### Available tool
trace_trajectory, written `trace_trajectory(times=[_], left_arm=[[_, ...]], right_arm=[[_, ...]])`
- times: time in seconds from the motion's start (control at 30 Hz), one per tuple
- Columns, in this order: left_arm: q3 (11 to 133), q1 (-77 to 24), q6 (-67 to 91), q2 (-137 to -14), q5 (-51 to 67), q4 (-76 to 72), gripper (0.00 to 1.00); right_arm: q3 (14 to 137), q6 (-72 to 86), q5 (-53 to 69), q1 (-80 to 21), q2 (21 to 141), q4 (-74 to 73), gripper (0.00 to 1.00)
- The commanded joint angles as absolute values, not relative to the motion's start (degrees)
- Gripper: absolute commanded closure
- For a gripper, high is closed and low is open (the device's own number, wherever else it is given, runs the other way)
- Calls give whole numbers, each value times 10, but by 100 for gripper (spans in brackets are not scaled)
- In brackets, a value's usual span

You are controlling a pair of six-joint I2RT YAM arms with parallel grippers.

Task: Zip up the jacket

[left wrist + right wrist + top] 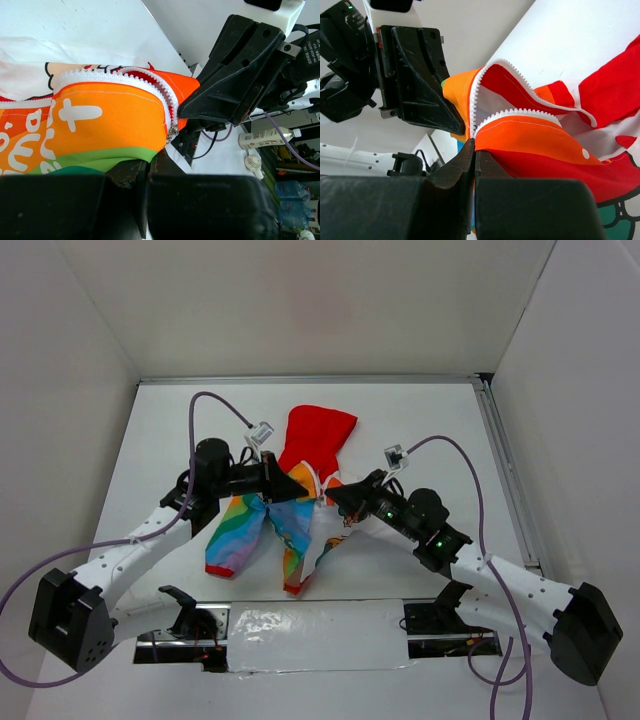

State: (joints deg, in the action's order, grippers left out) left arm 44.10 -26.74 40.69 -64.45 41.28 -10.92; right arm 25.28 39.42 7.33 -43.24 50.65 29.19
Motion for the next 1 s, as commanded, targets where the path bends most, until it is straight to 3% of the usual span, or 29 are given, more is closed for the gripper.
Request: trace_trajectory(times=[0.0,0.63,0.97], left_arm=[[438,-272,398,-647,426,-147,100],[423,-272,408,-661,522,-201,100],[416,-274,371,-668,571,-218,100]], right_arm=[[249,398,75,-428,492,355,100],[231,415,40,-421,491,376,100],[247,417,81,-412,488,351,100]])
